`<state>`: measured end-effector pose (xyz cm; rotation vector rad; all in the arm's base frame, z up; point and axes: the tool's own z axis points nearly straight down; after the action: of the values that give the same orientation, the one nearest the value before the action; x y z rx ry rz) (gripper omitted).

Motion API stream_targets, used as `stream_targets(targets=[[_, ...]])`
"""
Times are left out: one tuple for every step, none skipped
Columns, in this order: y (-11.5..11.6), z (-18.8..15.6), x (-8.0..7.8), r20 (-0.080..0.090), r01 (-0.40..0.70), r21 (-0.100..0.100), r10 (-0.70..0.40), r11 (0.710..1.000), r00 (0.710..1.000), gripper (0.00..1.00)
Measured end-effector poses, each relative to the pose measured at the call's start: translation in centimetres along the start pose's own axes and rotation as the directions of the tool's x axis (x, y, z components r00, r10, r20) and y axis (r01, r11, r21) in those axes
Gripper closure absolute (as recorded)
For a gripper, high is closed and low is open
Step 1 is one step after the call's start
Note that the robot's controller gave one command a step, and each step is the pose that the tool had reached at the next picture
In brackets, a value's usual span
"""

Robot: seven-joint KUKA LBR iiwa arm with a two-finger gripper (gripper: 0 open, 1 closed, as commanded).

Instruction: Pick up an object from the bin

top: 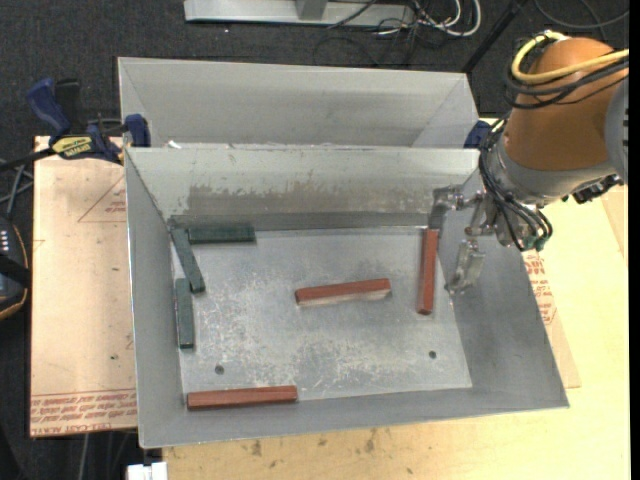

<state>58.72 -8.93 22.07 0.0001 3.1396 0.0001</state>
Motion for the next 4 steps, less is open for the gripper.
stream_targets(targets=[[3.7,4.8,-1.2,0.004,0.1,0.001,-0.1,0.995,0.995,0.0],[11.6,6.3,-2.8,0.001,0.044,-0.001,-0.044,0.999,0.999,0.0],[14.1,7.0,-3.2,0.001,-0.005,-0.004,0.005,1.0,1.0,0.0],[11.5,13.7,-2.3,0.004,-0.076,-0.002,0.076,0.997,0.997,0.0]])
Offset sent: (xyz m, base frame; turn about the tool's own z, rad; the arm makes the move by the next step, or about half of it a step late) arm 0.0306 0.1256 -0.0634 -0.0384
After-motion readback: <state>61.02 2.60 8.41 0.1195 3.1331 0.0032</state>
